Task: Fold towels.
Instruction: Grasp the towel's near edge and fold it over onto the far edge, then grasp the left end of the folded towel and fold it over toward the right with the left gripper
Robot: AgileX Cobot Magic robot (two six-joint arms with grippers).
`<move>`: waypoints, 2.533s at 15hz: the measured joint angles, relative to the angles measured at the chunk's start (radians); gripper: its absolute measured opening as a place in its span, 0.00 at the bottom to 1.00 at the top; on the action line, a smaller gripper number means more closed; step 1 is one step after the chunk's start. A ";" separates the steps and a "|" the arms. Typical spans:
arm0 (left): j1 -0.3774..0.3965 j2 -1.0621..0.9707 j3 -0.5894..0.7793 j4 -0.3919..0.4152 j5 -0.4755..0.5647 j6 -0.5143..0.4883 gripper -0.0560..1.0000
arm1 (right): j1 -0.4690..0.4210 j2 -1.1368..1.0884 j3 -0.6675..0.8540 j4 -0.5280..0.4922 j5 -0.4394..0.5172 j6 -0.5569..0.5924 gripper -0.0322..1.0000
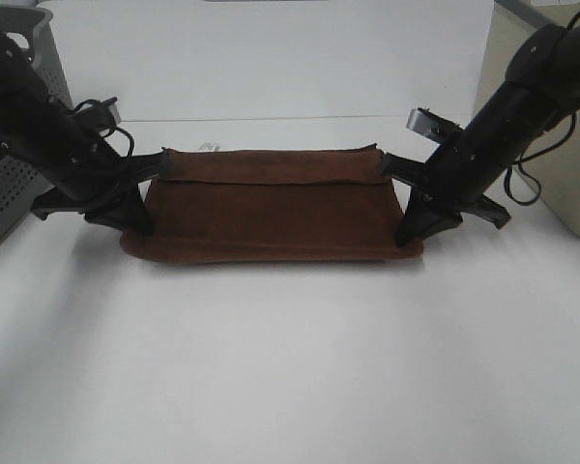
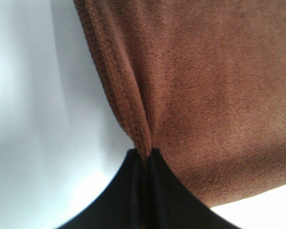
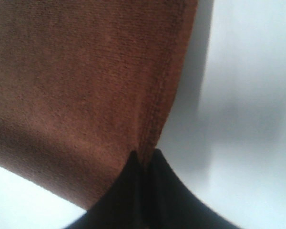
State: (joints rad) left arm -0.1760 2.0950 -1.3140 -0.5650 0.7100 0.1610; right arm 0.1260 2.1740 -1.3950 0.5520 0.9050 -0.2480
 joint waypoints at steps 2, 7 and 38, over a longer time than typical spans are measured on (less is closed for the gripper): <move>-0.010 -0.076 0.136 -0.001 -0.014 0.006 0.06 | 0.001 -0.089 0.180 0.005 -0.036 -0.025 0.03; -0.041 -0.156 0.269 -0.035 -0.088 0.011 0.06 | 0.008 -0.195 0.322 0.011 -0.085 -0.067 0.03; -0.041 0.137 -0.225 0.158 -0.162 -0.172 0.81 | 0.008 0.026 -0.212 -0.009 -0.050 -0.041 0.88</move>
State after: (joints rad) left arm -0.2170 2.2320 -1.5390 -0.4070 0.5480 -0.0110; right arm 0.1340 2.2000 -1.6070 0.5430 0.8550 -0.2890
